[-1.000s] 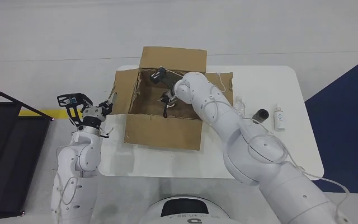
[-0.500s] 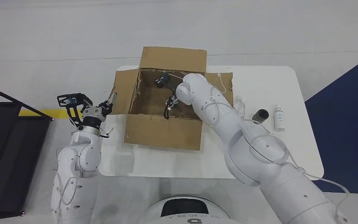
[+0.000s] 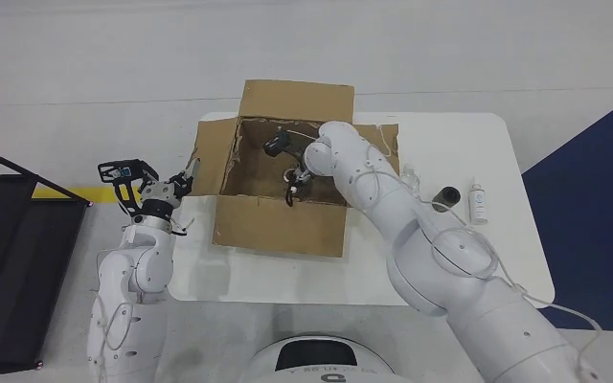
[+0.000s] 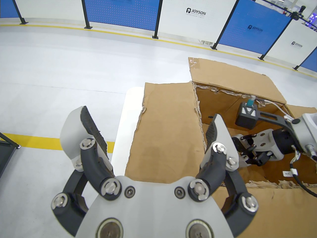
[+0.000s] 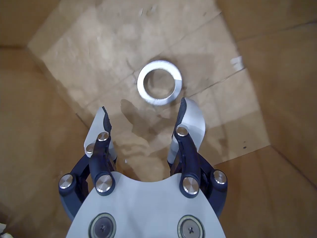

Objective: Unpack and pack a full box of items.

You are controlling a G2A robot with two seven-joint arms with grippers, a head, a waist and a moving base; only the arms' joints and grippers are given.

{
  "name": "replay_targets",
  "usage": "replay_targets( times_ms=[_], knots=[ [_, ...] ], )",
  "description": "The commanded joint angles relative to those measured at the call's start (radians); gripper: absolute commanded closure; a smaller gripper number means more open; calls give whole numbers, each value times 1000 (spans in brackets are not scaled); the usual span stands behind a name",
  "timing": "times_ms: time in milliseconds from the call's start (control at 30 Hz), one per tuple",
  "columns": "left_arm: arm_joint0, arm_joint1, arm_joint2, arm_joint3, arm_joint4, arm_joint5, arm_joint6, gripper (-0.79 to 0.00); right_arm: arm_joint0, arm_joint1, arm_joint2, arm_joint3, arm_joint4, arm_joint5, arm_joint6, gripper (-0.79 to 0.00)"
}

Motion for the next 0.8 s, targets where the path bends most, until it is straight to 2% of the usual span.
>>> replay_targets(
  times_ms=[0,67,100,133,200,567,767],
  knots=[
    [0,0,0,0,0,0,0,-785,-5,-2,-12,-16,-43,124,-53,-496],
    [0,0,0,0,0,0,0,-785,-13,-5,-14,-46,-48,107,-49,-496],
    [0,0,0,0,0,0,0,-785,-13,-5,-13,-49,-50,105,-48,-468],
    [0,0,0,0,0,0,0,-785,-12,-6,-16,-51,-61,121,-49,-391],
    [0,0,0,0,0,0,0,-785,-19,-11,-24,-55,-81,156,-42,-376],
    [0,0,0,0,0,0,0,-785,-47,-41,-40,-1,-119,206,15,-351],
    [0,0,0,0,0,0,0,-785,-37,-42,-23,43,-94,159,33,-332]
  ],
)
